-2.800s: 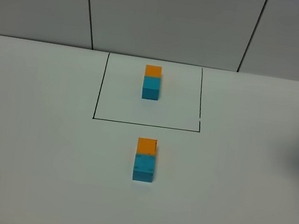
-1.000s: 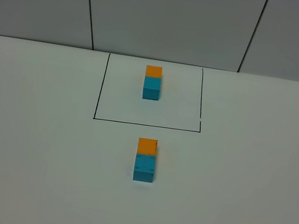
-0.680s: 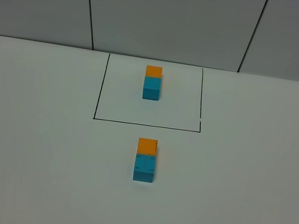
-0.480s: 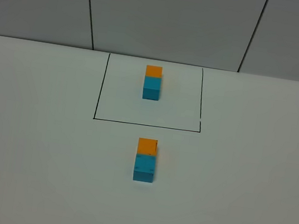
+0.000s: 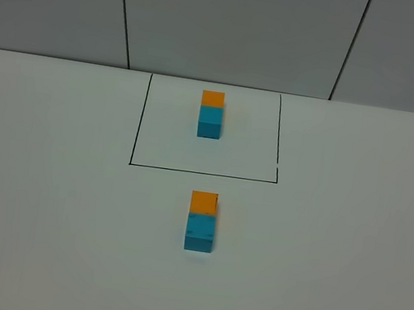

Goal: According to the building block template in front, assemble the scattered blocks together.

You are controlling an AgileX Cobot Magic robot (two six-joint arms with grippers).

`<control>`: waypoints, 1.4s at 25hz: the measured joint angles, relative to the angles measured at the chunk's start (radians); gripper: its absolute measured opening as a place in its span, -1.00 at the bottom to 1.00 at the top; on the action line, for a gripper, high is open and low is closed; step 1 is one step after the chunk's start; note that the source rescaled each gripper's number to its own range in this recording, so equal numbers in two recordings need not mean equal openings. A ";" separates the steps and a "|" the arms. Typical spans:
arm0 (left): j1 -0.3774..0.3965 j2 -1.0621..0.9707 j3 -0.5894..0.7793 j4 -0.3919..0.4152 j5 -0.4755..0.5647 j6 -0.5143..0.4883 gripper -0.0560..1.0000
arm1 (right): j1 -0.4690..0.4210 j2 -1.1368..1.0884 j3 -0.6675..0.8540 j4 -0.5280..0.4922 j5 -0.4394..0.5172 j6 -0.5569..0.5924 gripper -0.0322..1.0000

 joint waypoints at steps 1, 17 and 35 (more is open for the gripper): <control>0.000 0.000 0.000 0.000 0.000 0.000 0.70 | 0.000 0.000 0.000 0.000 0.000 0.000 0.62; 0.000 0.000 0.000 0.000 0.000 0.000 0.70 | 0.000 0.000 0.000 -0.026 0.000 0.038 0.50; 0.000 0.000 0.000 0.000 0.000 0.000 0.70 | 0.000 0.000 0.000 -0.041 0.000 0.064 0.50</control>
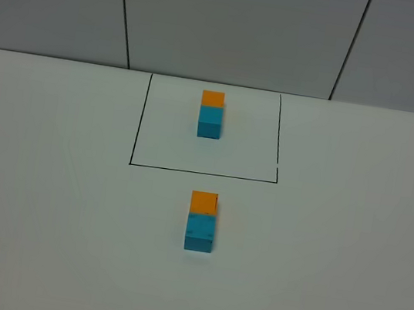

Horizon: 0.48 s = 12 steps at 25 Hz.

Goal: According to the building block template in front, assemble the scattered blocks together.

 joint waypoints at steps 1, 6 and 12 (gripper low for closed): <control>0.000 0.000 0.000 0.000 0.000 0.000 0.70 | 0.000 0.000 0.000 0.000 0.000 0.000 0.50; 0.000 0.000 0.000 0.000 0.000 0.000 0.70 | 0.000 0.000 0.000 0.000 0.000 0.001 0.50; 0.000 0.000 0.000 0.000 0.000 0.000 0.70 | 0.000 0.000 0.000 0.000 -0.001 0.001 0.50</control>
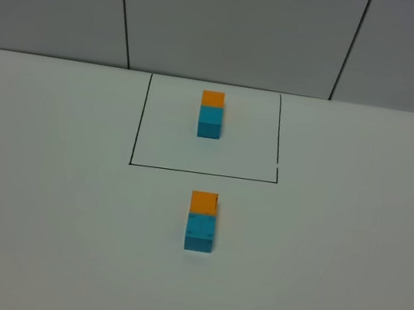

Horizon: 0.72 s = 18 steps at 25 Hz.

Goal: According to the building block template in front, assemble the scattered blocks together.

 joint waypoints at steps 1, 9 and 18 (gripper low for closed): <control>0.000 0.000 0.000 0.000 0.000 0.000 0.70 | 0.000 0.000 0.000 0.000 0.000 0.000 0.50; 0.000 0.000 0.000 0.000 0.000 0.000 0.70 | 0.000 0.000 0.000 0.000 0.000 0.003 0.49; 0.000 0.000 0.000 0.000 0.000 0.000 0.70 | 0.000 0.000 0.000 0.000 0.000 0.003 0.49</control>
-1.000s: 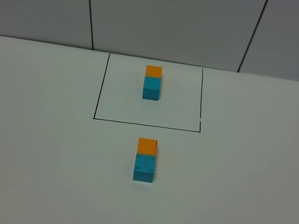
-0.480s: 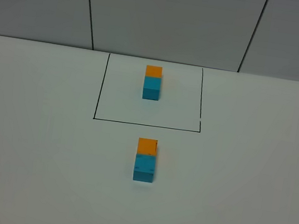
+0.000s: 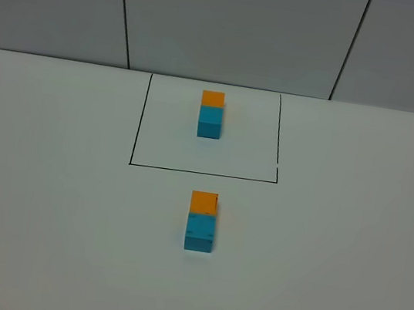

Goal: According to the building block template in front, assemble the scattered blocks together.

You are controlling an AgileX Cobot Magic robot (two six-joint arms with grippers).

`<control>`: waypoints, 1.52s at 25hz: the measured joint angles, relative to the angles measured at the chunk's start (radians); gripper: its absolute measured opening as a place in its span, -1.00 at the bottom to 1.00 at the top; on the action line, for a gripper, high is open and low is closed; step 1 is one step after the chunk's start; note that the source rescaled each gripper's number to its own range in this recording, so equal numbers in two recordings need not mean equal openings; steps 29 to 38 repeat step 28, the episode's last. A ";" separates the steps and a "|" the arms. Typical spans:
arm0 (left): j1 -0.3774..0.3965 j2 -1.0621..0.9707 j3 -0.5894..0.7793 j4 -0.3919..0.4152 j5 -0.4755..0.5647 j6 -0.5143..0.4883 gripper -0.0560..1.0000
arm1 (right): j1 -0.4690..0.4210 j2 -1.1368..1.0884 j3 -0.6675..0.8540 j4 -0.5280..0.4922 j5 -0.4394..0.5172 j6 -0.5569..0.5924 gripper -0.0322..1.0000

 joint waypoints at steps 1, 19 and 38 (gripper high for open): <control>0.000 0.000 0.000 0.000 0.000 0.000 0.70 | 0.000 0.000 0.000 0.000 0.000 0.000 0.49; 0.000 0.000 0.000 0.000 0.000 0.000 0.70 | 0.000 0.000 0.000 0.000 0.000 0.000 0.49; 0.000 0.000 0.000 0.000 0.000 0.000 0.70 | 0.000 0.000 0.000 0.000 0.000 0.000 0.49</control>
